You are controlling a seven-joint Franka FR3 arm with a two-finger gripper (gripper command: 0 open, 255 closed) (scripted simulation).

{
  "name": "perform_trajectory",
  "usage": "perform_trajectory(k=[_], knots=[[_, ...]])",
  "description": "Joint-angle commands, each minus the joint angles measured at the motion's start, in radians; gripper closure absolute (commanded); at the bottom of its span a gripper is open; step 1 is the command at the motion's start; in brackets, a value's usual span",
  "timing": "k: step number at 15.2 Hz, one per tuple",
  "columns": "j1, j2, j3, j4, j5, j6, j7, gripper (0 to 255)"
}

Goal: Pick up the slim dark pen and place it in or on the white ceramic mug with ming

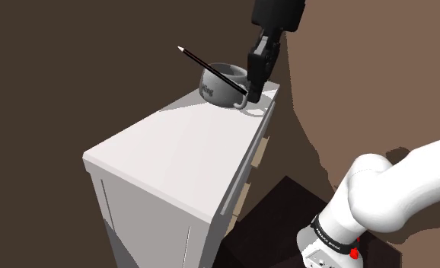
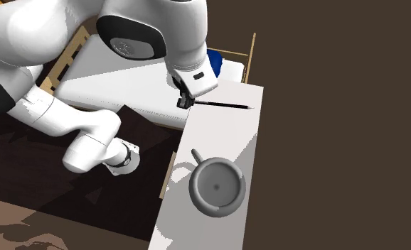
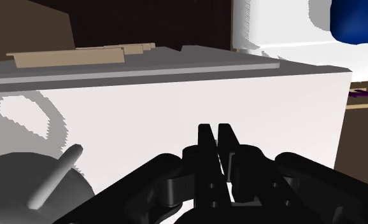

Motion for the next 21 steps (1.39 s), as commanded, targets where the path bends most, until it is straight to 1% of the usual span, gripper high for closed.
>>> perform_trajectory(k=[1,10,16,21], knots=[[-0.002,0.011,-0.002,0.036,-0.003,-0.026,0.004,255],[-0.01,0.081,0.001,0.221,-0.018,-0.141,0.029,255],[-0.047,0.101,-0.11,0.232,-0.072,-0.155,-0.125,255],[-0.081,0.147,-0.193,0.274,-0.118,-0.165,-0.248,255]])
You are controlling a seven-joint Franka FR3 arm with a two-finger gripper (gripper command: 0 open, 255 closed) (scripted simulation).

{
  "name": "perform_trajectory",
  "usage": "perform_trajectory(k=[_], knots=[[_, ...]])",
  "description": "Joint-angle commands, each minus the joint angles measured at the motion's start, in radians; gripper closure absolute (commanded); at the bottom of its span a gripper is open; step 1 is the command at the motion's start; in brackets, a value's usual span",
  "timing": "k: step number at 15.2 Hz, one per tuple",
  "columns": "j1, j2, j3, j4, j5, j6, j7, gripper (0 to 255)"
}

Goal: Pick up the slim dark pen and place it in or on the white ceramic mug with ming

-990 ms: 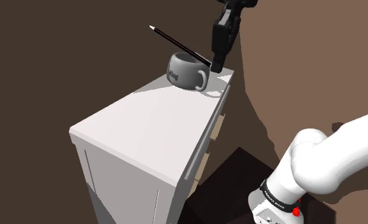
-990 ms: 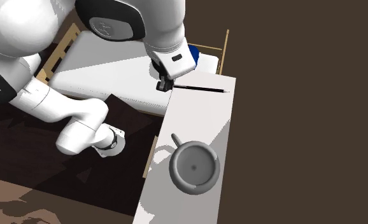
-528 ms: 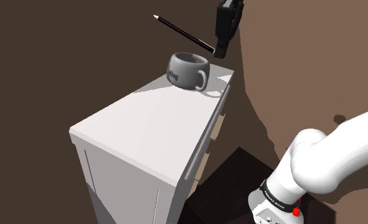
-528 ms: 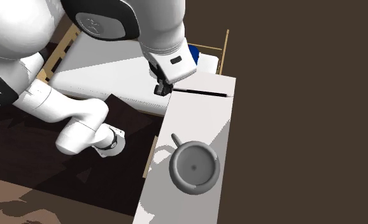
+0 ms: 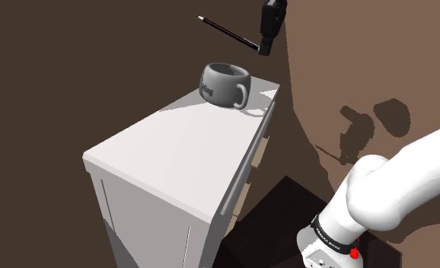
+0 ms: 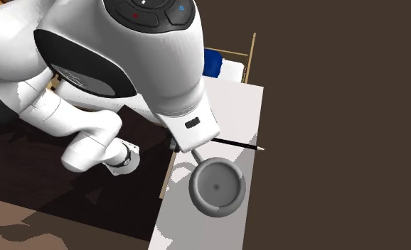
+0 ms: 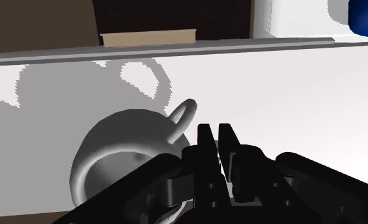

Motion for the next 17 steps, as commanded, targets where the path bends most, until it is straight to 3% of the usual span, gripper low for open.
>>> perform_trajectory(k=[1,5,17], knots=[[-0.014,0.019,-0.033,0.014,-0.018,0.0,-0.052,255],[-0.039,0.068,-0.086,0.064,-0.044,-0.007,-0.132,255],[-0.037,-0.026,-0.087,-0.202,-0.039,0.165,-0.147,255]])
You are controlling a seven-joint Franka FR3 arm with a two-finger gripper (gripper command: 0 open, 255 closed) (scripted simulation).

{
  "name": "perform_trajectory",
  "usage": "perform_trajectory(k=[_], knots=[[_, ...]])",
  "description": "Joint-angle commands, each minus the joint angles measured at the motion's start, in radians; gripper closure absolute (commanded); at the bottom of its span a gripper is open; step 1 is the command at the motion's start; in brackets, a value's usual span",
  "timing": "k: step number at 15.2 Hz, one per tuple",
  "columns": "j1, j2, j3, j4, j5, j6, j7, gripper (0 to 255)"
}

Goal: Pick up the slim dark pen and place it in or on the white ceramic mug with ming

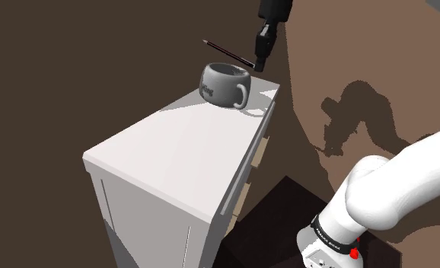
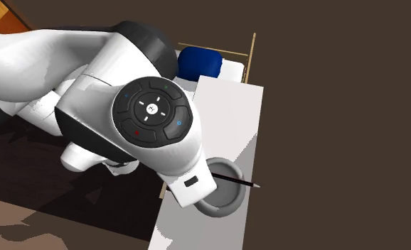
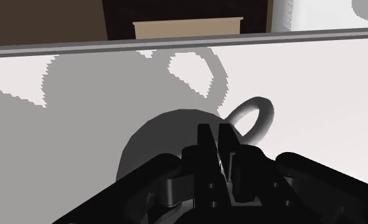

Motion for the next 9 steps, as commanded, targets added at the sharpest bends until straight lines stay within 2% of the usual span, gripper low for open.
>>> perform_trajectory(k=[1,3,9], knots=[[0.0,-0.012,0.0,-0.04,0.001,0.028,-0.002,255],[0.001,-0.025,0.001,-0.084,0.002,0.06,-0.004,255],[0.001,-0.025,0.001,-0.084,0.002,0.06,-0.004,255]])
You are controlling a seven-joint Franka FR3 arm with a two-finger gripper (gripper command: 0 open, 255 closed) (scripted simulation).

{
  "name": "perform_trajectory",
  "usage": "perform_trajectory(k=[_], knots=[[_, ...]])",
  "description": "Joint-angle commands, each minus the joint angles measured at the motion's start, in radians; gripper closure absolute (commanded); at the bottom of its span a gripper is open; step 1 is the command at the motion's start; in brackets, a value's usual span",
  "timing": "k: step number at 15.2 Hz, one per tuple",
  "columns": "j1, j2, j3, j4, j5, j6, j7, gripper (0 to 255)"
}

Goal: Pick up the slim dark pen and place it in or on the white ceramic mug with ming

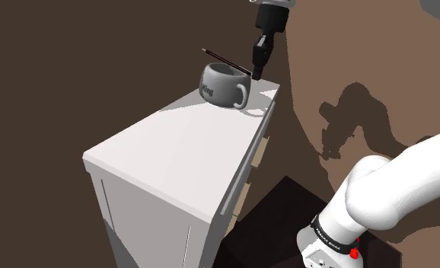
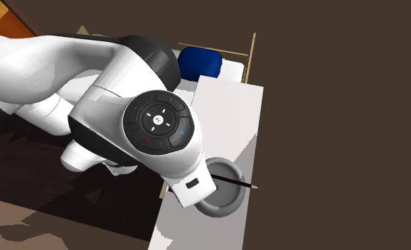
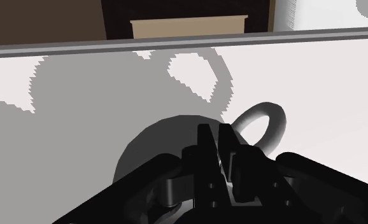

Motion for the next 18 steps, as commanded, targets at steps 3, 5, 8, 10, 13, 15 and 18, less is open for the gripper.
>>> perform_trajectory(k=[3,5,8,10,13,15,18], knots=[[0.0,0.0,0.0,-0.001,0.0,0.0,0.0,0],[0.0,0.0,0.0,-0.001,0.0,0.0,0.0,0],[-0.001,0.016,-0.001,0.049,-0.001,-0.033,0.001,0],[-0.002,0.051,-0.003,0.153,-0.004,-0.102,0.005,0],[-0.003,0.067,-0.003,0.197,-0.005,-0.13,0.006,0],[-0.003,0.067,-0.003,0.197,-0.005,-0.13,0.006,0],[-0.003,0.067,-0.003,0.197,-0.005,-0.13,0.006,0]])
